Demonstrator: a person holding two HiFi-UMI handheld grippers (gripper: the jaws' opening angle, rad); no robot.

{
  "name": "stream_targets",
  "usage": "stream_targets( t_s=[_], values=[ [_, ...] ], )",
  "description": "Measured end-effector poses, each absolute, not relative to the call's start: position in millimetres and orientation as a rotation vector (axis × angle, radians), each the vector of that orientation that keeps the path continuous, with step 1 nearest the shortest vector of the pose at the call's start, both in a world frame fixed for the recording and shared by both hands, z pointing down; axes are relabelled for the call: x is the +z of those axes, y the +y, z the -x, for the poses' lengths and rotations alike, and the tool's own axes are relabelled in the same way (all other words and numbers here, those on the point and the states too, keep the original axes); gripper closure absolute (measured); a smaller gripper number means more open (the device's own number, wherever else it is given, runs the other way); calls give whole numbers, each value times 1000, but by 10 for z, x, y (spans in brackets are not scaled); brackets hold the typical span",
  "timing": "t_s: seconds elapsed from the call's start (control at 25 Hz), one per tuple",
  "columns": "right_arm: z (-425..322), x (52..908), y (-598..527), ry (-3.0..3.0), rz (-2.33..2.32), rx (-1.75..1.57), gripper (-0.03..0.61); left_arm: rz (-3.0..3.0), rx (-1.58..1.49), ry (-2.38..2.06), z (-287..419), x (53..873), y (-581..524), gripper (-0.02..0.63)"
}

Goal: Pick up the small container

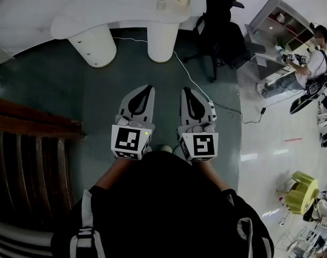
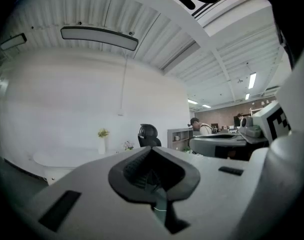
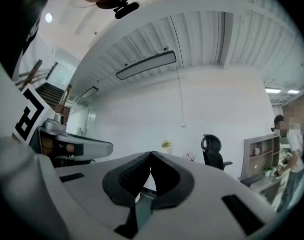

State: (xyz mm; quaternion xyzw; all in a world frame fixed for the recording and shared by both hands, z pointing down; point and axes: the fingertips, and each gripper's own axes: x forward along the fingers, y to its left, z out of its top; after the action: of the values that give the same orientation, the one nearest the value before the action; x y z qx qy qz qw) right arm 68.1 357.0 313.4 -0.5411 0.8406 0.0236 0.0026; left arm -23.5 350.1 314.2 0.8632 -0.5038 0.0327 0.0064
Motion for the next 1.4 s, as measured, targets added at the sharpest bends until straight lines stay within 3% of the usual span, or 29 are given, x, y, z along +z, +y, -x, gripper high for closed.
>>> stream_targets(
  t_s=[0.8,0.96,1.4],
  values=[
    [-1029,3213,3377,2685,1595,96,555,-2650,78,-1673,-51,3195,3267,599],
    [-1064,3258,3303,2689,1583,79,555,-2655,94,-1671,-87,3206,3135,494],
    [-935,3361,2797,2684,1601,94,555,-2658,75,-1651,49,3291,2447,419]
  ],
)
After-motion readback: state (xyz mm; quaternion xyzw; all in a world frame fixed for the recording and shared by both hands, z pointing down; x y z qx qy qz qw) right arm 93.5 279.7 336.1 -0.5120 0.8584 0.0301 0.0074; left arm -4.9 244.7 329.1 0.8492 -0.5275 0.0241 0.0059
